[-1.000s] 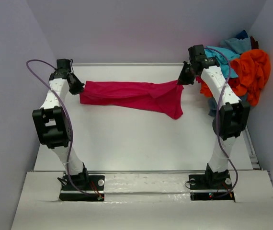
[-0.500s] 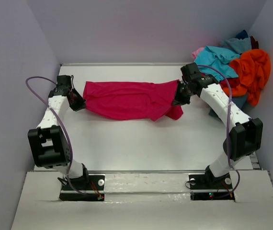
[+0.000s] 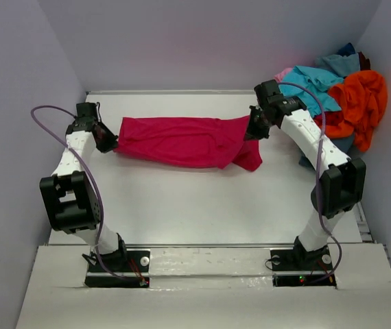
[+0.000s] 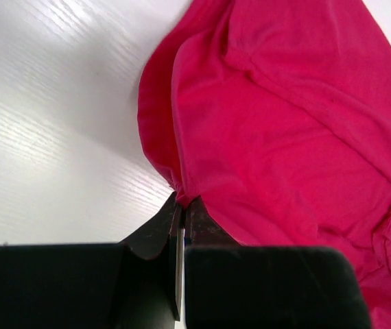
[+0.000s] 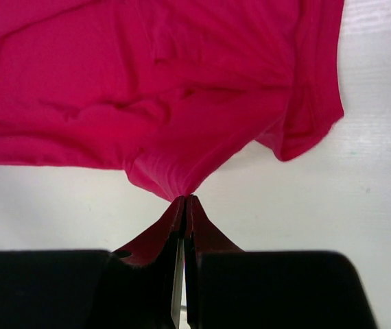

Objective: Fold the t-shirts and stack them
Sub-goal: Fold the tshirt

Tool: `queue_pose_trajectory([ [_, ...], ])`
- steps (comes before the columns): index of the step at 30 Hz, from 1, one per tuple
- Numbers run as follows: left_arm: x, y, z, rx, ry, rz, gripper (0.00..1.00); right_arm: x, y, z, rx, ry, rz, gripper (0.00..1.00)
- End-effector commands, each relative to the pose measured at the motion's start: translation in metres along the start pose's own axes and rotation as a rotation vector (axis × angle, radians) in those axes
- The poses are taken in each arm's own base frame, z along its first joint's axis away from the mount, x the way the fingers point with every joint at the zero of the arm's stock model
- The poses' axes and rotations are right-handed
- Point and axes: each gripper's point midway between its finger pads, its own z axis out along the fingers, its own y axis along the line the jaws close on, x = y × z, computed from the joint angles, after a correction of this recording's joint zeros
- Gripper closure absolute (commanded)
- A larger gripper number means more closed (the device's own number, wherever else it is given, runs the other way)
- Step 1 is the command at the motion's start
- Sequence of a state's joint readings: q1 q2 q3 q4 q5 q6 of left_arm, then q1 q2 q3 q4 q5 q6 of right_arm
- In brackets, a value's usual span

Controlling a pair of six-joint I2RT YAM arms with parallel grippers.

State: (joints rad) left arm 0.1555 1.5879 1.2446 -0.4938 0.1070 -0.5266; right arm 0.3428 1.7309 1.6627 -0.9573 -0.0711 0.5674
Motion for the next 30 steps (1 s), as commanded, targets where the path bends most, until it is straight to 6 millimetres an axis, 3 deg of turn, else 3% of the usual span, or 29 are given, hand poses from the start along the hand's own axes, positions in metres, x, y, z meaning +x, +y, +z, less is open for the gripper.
queue_pose_trajectory([
  [1,-0.036,0.002,0.001,0.001,-0.068,-0.041,0.94,-0.030,0.012,0.002,0.008,-0.059,-0.027,0.93],
  [7,-0.049,0.005,0.026,-0.022,-0.035,-0.058,0.94,-0.058,0.011,0.022,0.033,-0.059,-0.013,0.93],
  [15,-0.070,-0.010,0.054,-0.006,-0.016,-0.063,0.94,-0.089,-0.016,0.053,0.077,-0.051,0.056,0.93],
  [21,-0.087,-0.018,0.064,0.000,-0.027,-0.055,0.94,-0.112,-0.026,0.063,0.070,-0.067,0.092,0.93],
  [30,-0.096,-0.031,0.090,-0.002,0.002,-0.029,0.94,-0.119,-0.040,0.091,0.079,-0.042,0.125,0.93],
])
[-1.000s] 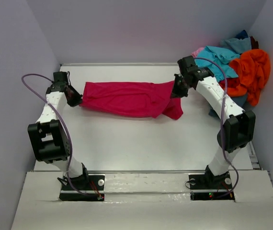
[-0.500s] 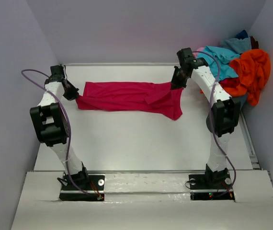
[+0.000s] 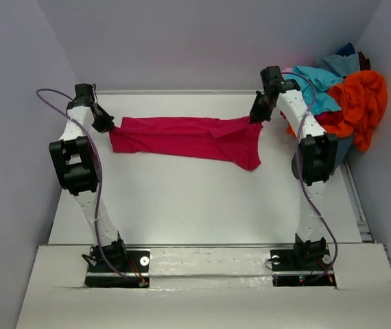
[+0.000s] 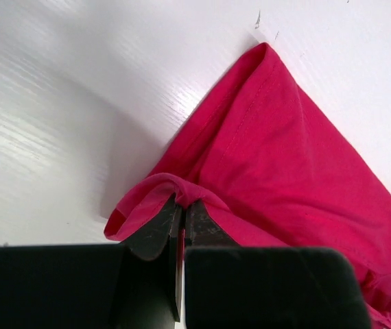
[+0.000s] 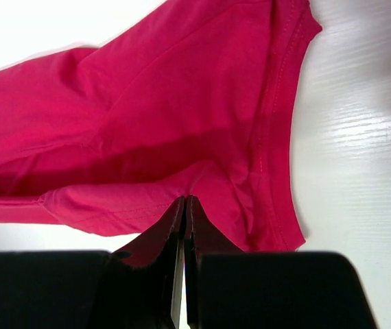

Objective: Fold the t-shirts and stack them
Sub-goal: Fold the tshirt

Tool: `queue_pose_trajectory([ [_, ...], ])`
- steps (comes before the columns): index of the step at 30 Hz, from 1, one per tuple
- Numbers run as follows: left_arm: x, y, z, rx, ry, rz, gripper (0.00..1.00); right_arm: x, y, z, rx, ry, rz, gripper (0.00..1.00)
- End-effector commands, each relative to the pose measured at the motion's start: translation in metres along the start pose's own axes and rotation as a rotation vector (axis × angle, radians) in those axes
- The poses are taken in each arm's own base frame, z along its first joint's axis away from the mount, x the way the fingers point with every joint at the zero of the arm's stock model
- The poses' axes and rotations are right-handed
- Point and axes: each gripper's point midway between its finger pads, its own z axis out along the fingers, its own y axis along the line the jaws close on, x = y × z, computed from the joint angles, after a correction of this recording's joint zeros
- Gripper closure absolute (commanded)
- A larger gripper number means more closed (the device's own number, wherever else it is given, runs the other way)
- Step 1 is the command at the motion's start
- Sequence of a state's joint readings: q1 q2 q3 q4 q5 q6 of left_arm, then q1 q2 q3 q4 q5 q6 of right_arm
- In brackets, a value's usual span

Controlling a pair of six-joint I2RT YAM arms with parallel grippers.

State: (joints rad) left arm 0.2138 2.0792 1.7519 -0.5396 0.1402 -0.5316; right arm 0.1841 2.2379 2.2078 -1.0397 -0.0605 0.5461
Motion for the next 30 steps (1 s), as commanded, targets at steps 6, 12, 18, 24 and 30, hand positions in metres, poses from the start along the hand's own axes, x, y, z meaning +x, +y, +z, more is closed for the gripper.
queue_pose_trajectory([
  [6,-0.010,-0.039,0.010,0.042,0.001,0.081,0.94,-0.017,-0.006,0.010,-0.016,-0.015,0.028,0.93],
  [12,0.001,-0.049,0.025,0.040,0.030,0.112,0.94,-0.024,-0.013,0.020,-0.014,-0.014,0.046,0.93],
  [18,0.008,-0.039,0.037,0.002,0.050,0.113,0.94,-0.022,-0.013,0.032,-0.020,0.006,0.048,0.93],
  [24,0.004,-0.027,0.033,-0.066,0.019,0.094,0.94,-0.021,-0.012,0.037,-0.029,0.013,0.049,0.93],
  [30,0.002,-0.026,0.030,-0.074,0.002,0.082,0.94,-0.019,-0.012,0.038,-0.030,0.017,0.044,0.93],
])
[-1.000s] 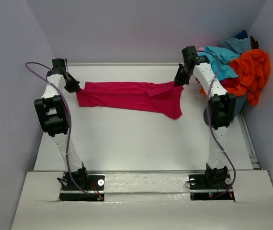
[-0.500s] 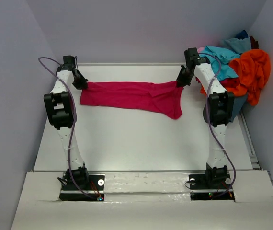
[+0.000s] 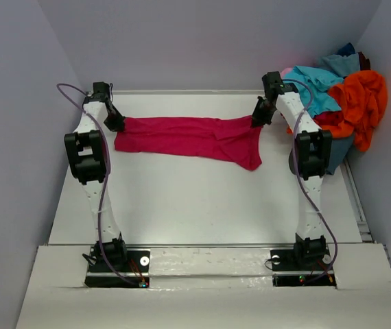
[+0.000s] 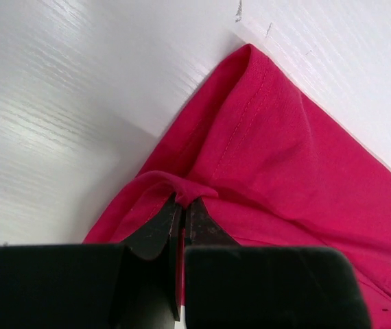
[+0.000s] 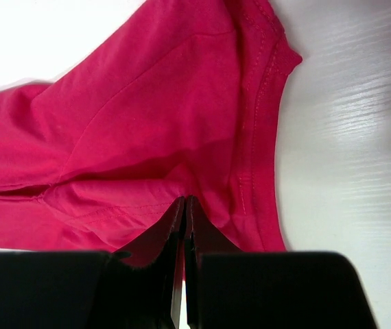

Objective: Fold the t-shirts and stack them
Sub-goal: Fold the tshirt

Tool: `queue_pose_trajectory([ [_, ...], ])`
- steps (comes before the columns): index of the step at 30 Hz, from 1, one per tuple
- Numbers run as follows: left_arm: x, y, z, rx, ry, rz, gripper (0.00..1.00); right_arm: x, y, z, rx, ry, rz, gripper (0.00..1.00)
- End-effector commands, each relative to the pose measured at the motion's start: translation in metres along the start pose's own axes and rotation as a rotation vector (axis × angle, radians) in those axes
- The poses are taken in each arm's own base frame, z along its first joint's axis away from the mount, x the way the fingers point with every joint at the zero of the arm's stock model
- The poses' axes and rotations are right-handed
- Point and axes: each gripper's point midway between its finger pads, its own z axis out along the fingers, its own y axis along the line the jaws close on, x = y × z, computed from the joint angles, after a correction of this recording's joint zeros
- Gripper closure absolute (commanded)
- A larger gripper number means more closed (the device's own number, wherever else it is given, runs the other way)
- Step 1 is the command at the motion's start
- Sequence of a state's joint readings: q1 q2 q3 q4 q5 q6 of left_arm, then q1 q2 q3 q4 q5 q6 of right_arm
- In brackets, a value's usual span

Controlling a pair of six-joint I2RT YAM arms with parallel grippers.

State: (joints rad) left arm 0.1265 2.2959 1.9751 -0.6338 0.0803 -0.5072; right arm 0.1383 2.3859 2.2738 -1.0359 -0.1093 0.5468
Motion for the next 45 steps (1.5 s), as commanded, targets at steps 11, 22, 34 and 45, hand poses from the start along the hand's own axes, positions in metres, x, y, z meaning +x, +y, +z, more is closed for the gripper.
queue_pose_trajectory([
  [11,-0.017,0.000,-0.028,0.006,-0.084,0.002,0.44,-0.015,0.010,-0.013,-0.050,-0.053,-0.010,0.93],
  [22,-0.040,-0.010,-0.074,0.031,-0.187,0.026,0.39,-0.015,0.015,-0.010,-0.075,-0.046,-0.010,0.93],
  [34,-0.031,-0.044,-0.122,0.119,-0.225,0.127,0.39,-0.021,0.022,0.001,-0.096,-0.041,-0.003,0.93],
  [45,0.024,-0.057,-0.087,0.107,-0.063,0.186,0.40,-0.023,0.019,0.012,-0.106,-0.032,0.014,0.93],
])
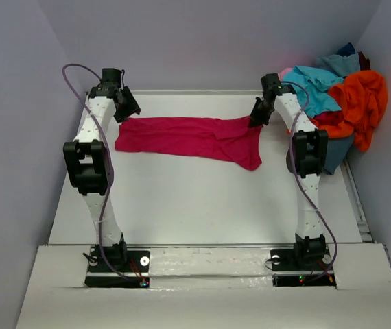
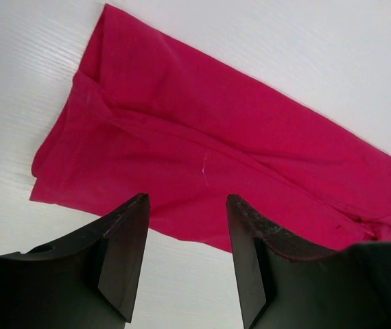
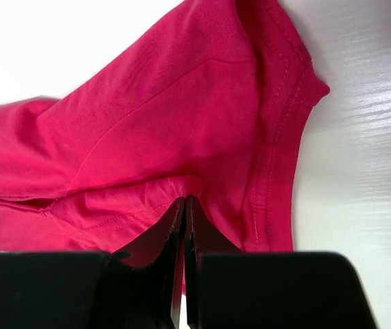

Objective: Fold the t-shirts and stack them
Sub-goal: Fold the tshirt

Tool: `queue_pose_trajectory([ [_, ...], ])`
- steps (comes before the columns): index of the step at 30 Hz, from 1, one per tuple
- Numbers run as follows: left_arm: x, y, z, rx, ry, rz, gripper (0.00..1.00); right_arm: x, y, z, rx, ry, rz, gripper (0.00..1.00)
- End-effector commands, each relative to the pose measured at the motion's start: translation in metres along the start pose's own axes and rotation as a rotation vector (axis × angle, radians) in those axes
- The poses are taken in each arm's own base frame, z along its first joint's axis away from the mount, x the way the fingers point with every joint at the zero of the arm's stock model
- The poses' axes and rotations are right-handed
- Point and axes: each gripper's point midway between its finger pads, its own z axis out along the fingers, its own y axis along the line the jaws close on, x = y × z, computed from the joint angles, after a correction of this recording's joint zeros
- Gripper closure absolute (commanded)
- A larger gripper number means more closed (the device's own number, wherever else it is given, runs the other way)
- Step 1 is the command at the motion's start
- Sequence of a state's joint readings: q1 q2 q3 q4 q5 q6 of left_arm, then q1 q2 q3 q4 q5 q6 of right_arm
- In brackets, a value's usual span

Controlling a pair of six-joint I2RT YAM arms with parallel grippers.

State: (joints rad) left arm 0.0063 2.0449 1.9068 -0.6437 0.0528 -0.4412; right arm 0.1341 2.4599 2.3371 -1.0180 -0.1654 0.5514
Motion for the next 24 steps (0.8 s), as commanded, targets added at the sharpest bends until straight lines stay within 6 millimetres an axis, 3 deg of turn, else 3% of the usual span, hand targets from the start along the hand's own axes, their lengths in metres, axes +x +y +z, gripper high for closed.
queue_pose_trajectory([
  [1,0.024,0.006,0.012,-0.008,0.085,0.009,0.40,-0.019,0.012,-0.008,-0.059,-0.053,0.007,0.93],
  [14,0.058,0.012,0.036,-0.003,0.220,0.007,0.40,-0.028,0.009,-0.004,-0.077,-0.056,0.032,0.93],
  [24,0.082,0.025,0.053,-0.044,0.315,0.020,0.41,-0.025,0.021,0.003,-0.148,-0.025,0.020,0.93],
])
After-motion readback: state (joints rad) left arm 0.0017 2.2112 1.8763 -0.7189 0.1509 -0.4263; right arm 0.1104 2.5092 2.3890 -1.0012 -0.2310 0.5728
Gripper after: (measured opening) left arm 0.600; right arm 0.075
